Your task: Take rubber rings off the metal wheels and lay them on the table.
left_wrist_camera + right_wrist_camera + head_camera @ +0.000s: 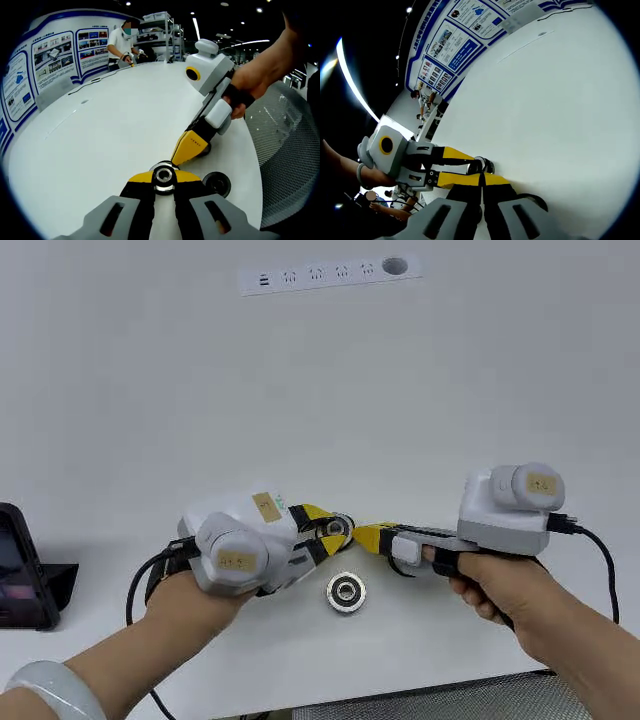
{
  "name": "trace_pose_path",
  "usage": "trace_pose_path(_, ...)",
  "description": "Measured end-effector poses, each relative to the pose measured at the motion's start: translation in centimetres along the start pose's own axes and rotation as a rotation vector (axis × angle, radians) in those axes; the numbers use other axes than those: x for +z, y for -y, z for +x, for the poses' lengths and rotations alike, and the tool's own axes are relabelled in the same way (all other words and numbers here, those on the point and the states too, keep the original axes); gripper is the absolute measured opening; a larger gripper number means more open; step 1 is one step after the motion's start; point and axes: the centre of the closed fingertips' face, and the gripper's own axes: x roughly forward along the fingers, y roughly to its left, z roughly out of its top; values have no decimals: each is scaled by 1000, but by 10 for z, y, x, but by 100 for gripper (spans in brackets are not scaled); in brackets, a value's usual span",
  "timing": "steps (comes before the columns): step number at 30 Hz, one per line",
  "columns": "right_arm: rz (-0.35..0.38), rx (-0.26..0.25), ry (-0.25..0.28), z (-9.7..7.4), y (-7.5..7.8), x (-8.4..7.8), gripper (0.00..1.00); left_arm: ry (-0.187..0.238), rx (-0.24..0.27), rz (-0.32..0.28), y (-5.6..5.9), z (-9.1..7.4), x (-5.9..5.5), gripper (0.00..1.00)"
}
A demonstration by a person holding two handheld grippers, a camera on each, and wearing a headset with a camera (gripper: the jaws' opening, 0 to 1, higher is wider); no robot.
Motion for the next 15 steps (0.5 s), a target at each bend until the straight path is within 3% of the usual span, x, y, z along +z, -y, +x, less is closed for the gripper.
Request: trace_pose_path(15,-8,31,18,1,-14,4,2,2,-3,2,0,0,0,14)
